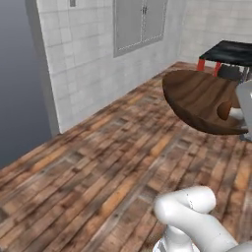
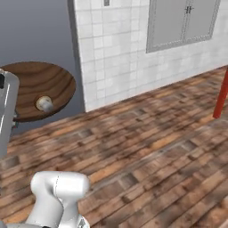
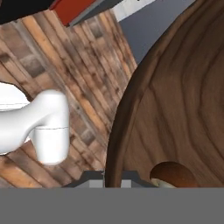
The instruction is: Pick the mushroom from the sink and place it in the bowl. Then pick the bowl and place it in the microwave. Then close the microwave door and press the start button.
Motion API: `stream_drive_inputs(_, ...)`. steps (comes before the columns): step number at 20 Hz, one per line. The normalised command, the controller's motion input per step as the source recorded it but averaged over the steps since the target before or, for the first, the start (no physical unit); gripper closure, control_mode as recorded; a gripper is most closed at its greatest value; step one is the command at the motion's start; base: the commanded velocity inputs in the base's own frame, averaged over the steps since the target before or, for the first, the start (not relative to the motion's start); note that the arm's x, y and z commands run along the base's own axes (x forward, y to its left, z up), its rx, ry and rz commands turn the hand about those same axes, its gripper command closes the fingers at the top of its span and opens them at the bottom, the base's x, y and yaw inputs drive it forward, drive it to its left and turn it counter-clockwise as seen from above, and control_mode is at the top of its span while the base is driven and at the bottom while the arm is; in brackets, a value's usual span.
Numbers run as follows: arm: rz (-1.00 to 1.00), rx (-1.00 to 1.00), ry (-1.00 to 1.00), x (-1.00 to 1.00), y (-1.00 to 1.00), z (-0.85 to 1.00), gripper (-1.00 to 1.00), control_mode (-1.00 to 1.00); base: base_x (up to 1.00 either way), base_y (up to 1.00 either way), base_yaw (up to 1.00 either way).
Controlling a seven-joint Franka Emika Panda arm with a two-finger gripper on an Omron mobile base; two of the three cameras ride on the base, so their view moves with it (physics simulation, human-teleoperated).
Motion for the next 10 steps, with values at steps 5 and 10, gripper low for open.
stream_drive_inputs(5,0.00,0.00,0.00,0.00,0.00,0.00,1.00,1.00,0.02,-0.27,-0.54)
stream_drive_inputs(10,0.00,0.00,0.00,0.00,0.00,0.00,1.00,1.00,0.09,-0.34,-0.53)
